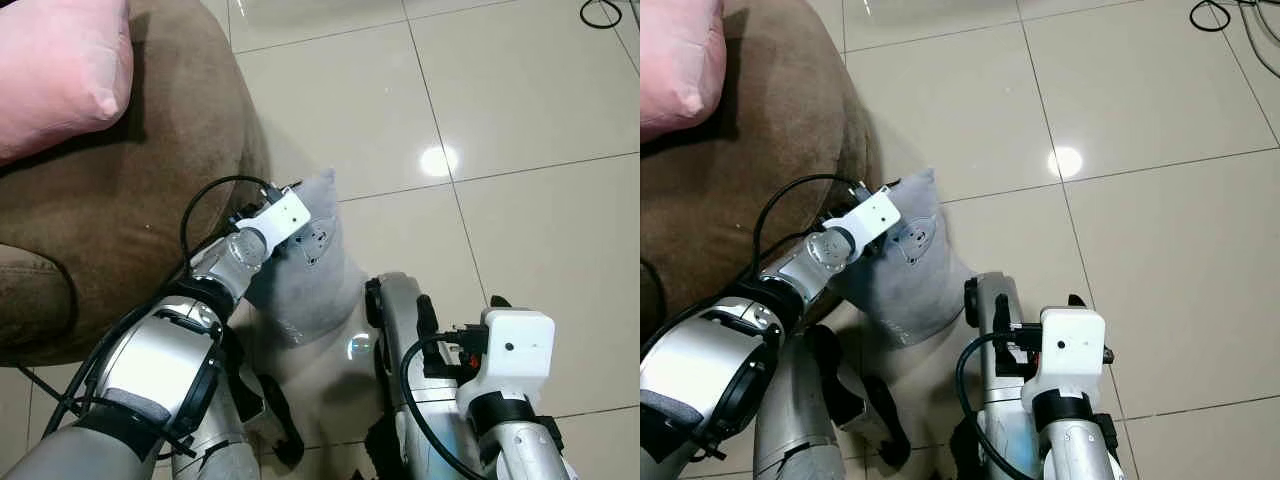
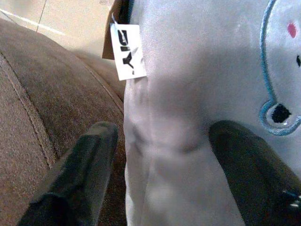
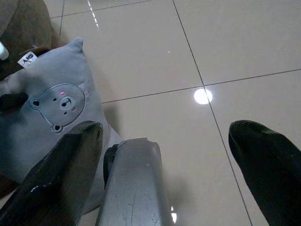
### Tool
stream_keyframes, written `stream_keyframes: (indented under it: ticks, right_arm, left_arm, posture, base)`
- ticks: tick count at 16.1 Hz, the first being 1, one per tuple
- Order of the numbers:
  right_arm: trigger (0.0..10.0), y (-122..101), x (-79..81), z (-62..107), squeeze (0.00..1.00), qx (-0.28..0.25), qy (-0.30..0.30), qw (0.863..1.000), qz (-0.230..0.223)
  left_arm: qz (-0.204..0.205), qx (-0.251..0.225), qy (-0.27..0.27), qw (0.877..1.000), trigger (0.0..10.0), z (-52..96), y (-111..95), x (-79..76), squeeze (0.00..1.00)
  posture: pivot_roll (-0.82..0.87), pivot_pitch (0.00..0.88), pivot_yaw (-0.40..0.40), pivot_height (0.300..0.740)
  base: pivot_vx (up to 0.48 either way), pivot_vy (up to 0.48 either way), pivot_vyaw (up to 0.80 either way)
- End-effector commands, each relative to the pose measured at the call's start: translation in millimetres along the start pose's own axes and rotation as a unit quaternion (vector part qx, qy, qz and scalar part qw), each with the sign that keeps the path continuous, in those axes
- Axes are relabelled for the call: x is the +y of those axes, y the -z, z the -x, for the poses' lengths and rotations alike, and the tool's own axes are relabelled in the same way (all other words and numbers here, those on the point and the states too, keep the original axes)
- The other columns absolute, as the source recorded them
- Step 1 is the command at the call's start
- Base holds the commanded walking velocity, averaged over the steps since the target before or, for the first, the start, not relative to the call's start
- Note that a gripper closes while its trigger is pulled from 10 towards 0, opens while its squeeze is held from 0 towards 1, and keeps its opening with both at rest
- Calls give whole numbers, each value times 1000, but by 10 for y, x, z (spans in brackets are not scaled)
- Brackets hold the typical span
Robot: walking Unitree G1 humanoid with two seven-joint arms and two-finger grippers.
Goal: Move the pillow to the sofa from floor
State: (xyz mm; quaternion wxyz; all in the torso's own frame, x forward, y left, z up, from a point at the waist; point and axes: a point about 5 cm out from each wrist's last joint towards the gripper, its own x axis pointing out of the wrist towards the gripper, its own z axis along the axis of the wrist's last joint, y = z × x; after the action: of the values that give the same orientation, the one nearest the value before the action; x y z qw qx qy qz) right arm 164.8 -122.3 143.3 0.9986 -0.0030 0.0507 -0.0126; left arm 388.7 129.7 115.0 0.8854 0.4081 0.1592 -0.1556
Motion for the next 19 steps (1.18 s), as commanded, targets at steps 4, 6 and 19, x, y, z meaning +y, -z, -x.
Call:
stream_keyframes:
  ticks: [4, 6, 19]
  right_arm:
    - [10000, 51, 44, 50, 357, 19, -6, 1000, -7]
    - [10000, 58, 47, 57, 349, 22, -6, 1000, -7]
    - [10000, 57, 47, 72, 353, 26, -4, 1000, -8]
  left_arm:
    - [28, 21, 18, 999, 0, 16, 159, -92, 0]
    - [51, 23, 18, 998, 0, 17, 170, -99, 0]
    - [238, 13, 32, 971, 0, 8, 116, -129, 0]
  posture:
    - [-529, 438, 124, 522]
    - [-529, 441, 123, 522]
    - [-534, 458, 122, 522]
  base:
    - [0, 0, 0]
    - [0, 0, 0]
    - [0, 0, 0]
